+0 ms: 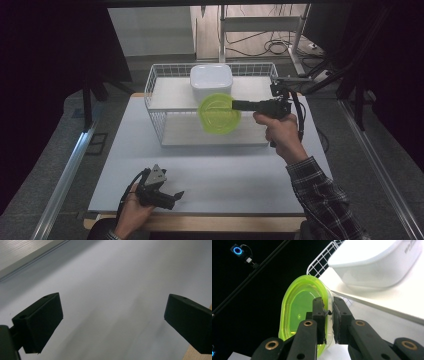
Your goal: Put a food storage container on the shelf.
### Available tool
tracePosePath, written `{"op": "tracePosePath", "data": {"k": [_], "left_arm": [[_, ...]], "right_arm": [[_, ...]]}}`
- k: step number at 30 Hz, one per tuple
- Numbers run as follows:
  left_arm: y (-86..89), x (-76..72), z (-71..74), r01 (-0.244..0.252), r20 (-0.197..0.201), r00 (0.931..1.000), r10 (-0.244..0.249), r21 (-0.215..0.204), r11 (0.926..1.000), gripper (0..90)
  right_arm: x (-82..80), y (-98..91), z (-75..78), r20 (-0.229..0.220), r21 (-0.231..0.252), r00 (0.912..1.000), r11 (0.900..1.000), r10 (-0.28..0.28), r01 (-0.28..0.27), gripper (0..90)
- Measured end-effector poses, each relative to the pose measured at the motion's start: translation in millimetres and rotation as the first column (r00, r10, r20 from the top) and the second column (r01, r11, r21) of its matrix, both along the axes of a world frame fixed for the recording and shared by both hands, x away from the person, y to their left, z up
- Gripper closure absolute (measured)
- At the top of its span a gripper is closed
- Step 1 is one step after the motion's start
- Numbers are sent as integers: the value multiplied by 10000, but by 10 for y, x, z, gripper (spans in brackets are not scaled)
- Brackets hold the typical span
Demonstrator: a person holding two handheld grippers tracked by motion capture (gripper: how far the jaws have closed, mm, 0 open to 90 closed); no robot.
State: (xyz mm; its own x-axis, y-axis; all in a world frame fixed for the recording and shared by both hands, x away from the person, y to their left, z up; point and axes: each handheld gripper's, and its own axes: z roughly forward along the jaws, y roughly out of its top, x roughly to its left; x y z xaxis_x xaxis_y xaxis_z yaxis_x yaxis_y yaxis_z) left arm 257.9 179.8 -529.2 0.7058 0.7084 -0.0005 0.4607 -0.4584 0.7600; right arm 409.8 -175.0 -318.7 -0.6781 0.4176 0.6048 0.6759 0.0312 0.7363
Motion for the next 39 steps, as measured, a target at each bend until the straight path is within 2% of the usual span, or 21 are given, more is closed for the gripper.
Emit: {"op": "tracePosePath", "data": {"k": [11,20,26,28,34,39], "left_arm": [[-2,0,-1,43,-52,10000,-42,76,10000,19],[-4,-1,-4,59,-88,9999,-58,58,10000,19],[-2,-1,-3,69,-69,10000,-69,54,10000,19],[-2,-2,-3,83,-70,9999,-83,60,9999,19],[-7,-1,-8,120,-126,9998,-120,59,9999,19],[-7,-4,-7,148,-120,9998,-147,74,9999,19]], "right_arm": [[60,7,241,247,408,9995,9990,-202,192,818],[153,38,436,486,566,9960,9958,-745,717,817],[224,86,558,751,551,9908,9925,-1128,1089,817],[275,120,620,867,535,9866,9896,-1381,1338,817],[381,222,680,1023,351,9789,9841,-1770,1743,817],[492,325,692,1208,8,9675,9746,-2224,2239,816]]}}
